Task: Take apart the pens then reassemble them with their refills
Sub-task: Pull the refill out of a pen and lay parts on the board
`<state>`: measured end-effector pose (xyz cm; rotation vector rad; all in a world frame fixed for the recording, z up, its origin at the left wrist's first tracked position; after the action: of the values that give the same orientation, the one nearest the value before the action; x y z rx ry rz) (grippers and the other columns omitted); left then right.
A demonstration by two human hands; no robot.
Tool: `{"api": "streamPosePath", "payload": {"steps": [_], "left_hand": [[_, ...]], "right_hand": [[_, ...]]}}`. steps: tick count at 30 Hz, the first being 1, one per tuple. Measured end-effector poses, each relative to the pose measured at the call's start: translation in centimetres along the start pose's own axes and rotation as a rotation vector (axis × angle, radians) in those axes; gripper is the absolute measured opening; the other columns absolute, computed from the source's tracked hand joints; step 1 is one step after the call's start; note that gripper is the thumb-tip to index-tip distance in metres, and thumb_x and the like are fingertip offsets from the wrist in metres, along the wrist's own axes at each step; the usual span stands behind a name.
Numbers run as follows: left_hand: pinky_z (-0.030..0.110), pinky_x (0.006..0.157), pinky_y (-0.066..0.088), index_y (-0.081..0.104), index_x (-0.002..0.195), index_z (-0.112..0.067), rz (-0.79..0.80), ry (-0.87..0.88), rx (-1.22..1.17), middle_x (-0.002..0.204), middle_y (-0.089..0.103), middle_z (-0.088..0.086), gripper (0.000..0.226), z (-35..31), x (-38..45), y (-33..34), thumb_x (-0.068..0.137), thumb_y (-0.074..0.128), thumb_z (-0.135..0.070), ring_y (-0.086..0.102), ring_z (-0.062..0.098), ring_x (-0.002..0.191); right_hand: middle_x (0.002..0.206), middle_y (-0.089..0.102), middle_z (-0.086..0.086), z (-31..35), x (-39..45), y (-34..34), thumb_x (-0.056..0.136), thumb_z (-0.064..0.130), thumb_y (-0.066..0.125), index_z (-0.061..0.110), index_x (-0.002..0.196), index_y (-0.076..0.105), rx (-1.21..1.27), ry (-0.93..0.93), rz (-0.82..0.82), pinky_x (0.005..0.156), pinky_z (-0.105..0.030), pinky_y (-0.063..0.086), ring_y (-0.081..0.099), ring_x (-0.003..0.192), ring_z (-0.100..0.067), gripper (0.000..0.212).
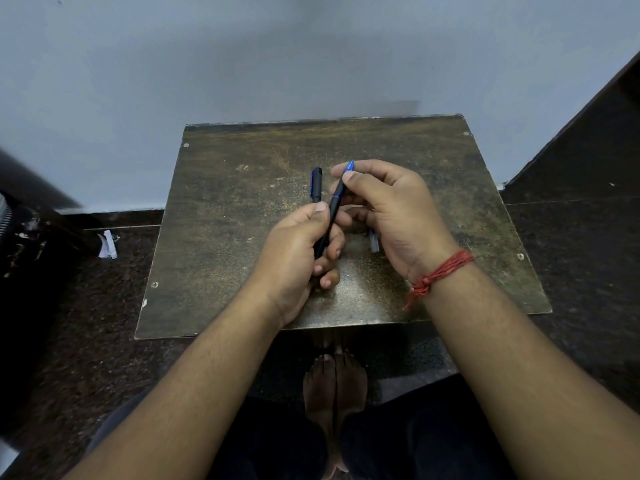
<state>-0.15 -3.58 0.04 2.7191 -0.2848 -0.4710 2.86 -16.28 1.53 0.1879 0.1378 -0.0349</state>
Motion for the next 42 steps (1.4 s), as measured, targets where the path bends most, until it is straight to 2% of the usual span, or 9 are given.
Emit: {"api": "streamPosePath", "payload": {"steps": [3, 9, 14, 17, 22, 24, 29, 35, 42], "left_hand": [[0.018, 0.035, 0.028, 0.056, 0.094, -0.005, -0.01, 0.005, 0.008, 0.052, 0.044, 0.001, 0.03, 0.0, -0.02, 0.0, 0.106, 0.036, -0.024, 0.024, 0.006, 0.035], [0.019, 0.035, 0.03, 0.056, 0.094, -0.005, -0.019, 0.008, 0.031, 0.051, 0.047, 0.0, 0.032, 0.07, -0.01, 0.07, 0.107, 0.035, -0.025, 0.025, 0.005, 0.034], [0.018, 0.035, 0.029, 0.056, 0.094, -0.004, -0.023, 0.009, 0.025, 0.05, 0.046, 0.0, 0.032, 0.08, 0.02, 0.04, 0.107, 0.034, -0.025, 0.025, 0.005, 0.033], [0.018, 0.035, 0.029, 0.056, 0.094, -0.004, -0.022, 0.014, 0.028, 0.051, 0.047, 0.001, 0.032, 0.06, 0.01, -0.01, 0.107, 0.035, -0.025, 0.025, 0.005, 0.034], [0.018, 0.035, 0.03, 0.056, 0.094, -0.004, -0.022, 0.015, 0.04, 0.051, 0.047, 0.001, 0.032, 0.02, -0.06, 0.03, 0.107, 0.034, -0.025, 0.026, 0.005, 0.034], [0.018, 0.035, 0.03, 0.056, 0.094, -0.005, -0.02, 0.013, 0.048, 0.051, 0.047, 0.0, 0.033, 0.04, -0.07, 0.01, 0.107, 0.034, -0.025, 0.026, 0.005, 0.034], [0.018, 0.035, 0.029, 0.055, 0.095, -0.004, -0.02, 0.017, 0.048, 0.05, 0.046, 0.0, 0.031, 0.08, -0.05, 0.06, 0.107, 0.034, -0.024, 0.025, 0.005, 0.034], [0.017, 0.035, 0.03, 0.055, 0.095, -0.005, -0.007, 0.018, 0.059, 0.05, 0.046, 0.0, 0.031, 0.12, -0.08, 0.19, 0.107, 0.034, -0.023, 0.024, 0.005, 0.034], [0.019, 0.036, 0.031, 0.058, 0.098, -0.007, 0.014, 0.018, 0.108, 0.053, 0.045, 0.0, 0.03, 0.23, -0.12, 0.2, 0.108, 0.033, -0.023, 0.025, 0.005, 0.035]], "right_hand": [[0.088, 0.072, -0.01, 0.09, -0.08, 0.11, 0.098, 0.007, 0.055, 0.001, 0.105, 0.069, 0.051, 0.04, 0.028, 0.059, -0.023, 0.052, 0.061, 0.075, -0.027, 0.017], [0.077, 0.07, -0.003, -0.4, 0.08, 0.03, 0.091, 0.011, 0.07, 0.009, 0.093, 0.064, 0.022, 0.027, 0.0, 0.059, -0.023, 0.053, 0.066, 0.066, -0.014, 0.006], [0.092, 0.076, -0.014, -0.12, 0.06, 0.12, 0.095, -0.002, 0.055, 0.003, 0.106, 0.063, 0.124, 0.063, 0.02, 0.062, -0.026, 0.055, 0.069, 0.077, -0.025, 0.014], [0.099, 0.075, -0.016, -0.13, 0.03, 0.21, 0.096, 0.004, 0.058, 0.007, 0.105, 0.062, 0.129, 0.066, 0.015, 0.064, -0.026, 0.056, 0.07, 0.083, -0.024, 0.01], [0.081, 0.069, -0.006, -0.5, 0.17, -0.05, 0.091, 0.014, 0.071, 0.011, 0.094, 0.064, -0.008, 0.043, -0.02, 0.063, -0.026, 0.055, 0.066, 0.072, -0.02, 0.008], [0.082, 0.07, -0.009, -0.39, 0.14, -0.1, 0.092, 0.009, 0.068, 0.008, 0.095, 0.067, 0.002, 0.041, -0.013, 0.062, -0.027, 0.054, 0.064, 0.071, -0.021, 0.004], [0.097, 0.075, -0.017, 0.02, -0.08, 0.09, 0.097, 0.002, 0.055, -0.002, 0.113, 0.066, 0.106, 0.085, 0.008, 0.062, -0.025, 0.055, 0.067, 0.082, -0.026, 0.02], [0.082, 0.069, -0.007, -0.34, 0.11, -0.08, 0.091, 0.012, 0.071, 0.01, 0.093, 0.063, 0.015, 0.052, -0.057, 0.063, -0.028, 0.057, 0.066, 0.075, -0.022, 0.008], [0.088, 0.07, -0.01, 0.16, 0.16, -0.5, 0.096, 0.005, 0.058, 0.005, 0.1, 0.068, 0.083, 0.015, -0.09, 0.065, -0.028, 0.055, 0.065, 0.072, -0.016, 0.011]]}}
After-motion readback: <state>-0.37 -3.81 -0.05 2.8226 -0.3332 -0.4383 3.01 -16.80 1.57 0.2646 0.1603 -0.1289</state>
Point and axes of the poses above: each hand's wrist, its own x-axis towards the middle knuckle, its own y-axis out of the palm, z = x × y, the point moved 2 cm from there along x, towards the middle knuckle
